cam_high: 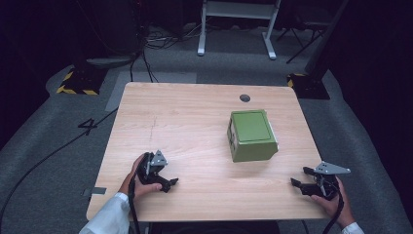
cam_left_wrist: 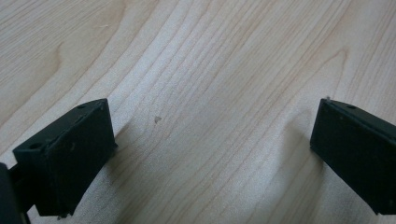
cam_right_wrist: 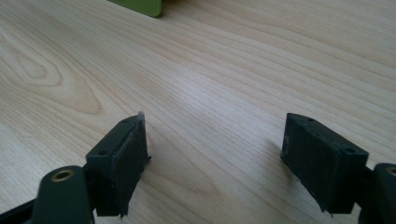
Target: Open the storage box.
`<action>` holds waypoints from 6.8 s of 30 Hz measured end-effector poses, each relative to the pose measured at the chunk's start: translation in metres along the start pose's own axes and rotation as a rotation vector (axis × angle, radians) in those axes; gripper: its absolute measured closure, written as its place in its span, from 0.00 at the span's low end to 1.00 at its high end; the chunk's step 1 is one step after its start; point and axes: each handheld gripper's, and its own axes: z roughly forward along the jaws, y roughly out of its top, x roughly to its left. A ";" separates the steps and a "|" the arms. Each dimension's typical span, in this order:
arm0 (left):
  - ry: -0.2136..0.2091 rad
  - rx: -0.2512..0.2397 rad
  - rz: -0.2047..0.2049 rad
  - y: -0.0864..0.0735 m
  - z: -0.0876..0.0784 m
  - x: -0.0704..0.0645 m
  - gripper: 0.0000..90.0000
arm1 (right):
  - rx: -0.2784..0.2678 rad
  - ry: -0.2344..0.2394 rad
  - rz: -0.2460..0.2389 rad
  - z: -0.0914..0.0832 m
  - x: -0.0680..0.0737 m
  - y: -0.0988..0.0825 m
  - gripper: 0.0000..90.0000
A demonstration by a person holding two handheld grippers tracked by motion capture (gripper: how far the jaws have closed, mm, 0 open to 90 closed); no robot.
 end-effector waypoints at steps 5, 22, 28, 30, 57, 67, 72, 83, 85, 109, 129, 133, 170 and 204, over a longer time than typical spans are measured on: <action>0.000 -0.001 0.000 0.000 0.000 0.000 0.00 | 0.000 0.001 0.001 0.000 0.000 0.000 0.25; 0.003 -0.004 -0.001 0.000 0.000 -0.001 0.01 | -0.083 -0.014 -0.023 -0.006 -0.019 0.054 0.29; 0.006 -0.004 0.000 0.000 0.000 -0.001 0.01 | -0.092 0.002 -0.062 0.001 -0.023 0.095 0.31; 0.006 -0.004 0.001 0.000 0.000 -0.001 0.01 | -0.086 0.011 -0.058 0.007 -0.025 0.103 0.32; 0.010 -0.004 -0.009 -0.003 -0.002 -0.004 0.01 | 0.035 0.097 -0.023 0.080 -0.031 0.141 0.45; 0.009 -0.004 -0.009 -0.003 -0.002 -0.004 0.01 | 0.051 0.123 -0.027 0.076 -0.040 0.131 0.63; 0.010 -0.004 -0.009 -0.003 -0.002 -0.004 0.01 | 0.043 0.114 0.008 0.070 -0.053 0.122 0.65; 0.009 -0.005 -0.009 -0.003 -0.002 -0.004 0.01 | 0.024 0.098 0.046 0.062 -0.073 0.110 0.69; 0.009 -0.005 -0.010 -0.003 -0.002 -0.004 0.01 | 0.023 0.097 0.058 0.060 -0.076 0.108 0.69; 0.009 -0.004 -0.009 -0.003 -0.002 -0.004 0.01 | 0.014 0.051 0.084 0.047 -0.097 0.097 0.70; 0.009 -0.005 -0.009 -0.003 -0.002 -0.004 0.01 | -0.049 -0.041 0.093 0.024 -0.103 0.098 0.62; 0.009 -0.005 -0.009 -0.003 -0.002 -0.004 0.01 | -0.066 -0.064 0.089 0.016 -0.103 0.099 0.59; 0.008 -0.004 -0.008 -0.004 -0.003 -0.004 0.01 | -0.169 -0.029 -0.052 -0.040 -0.038 0.099 0.27; 0.007 -0.003 -0.005 -0.004 -0.003 -0.004 0.00 | -0.013 0.013 -0.116 -0.007 -0.007 0.027 0.23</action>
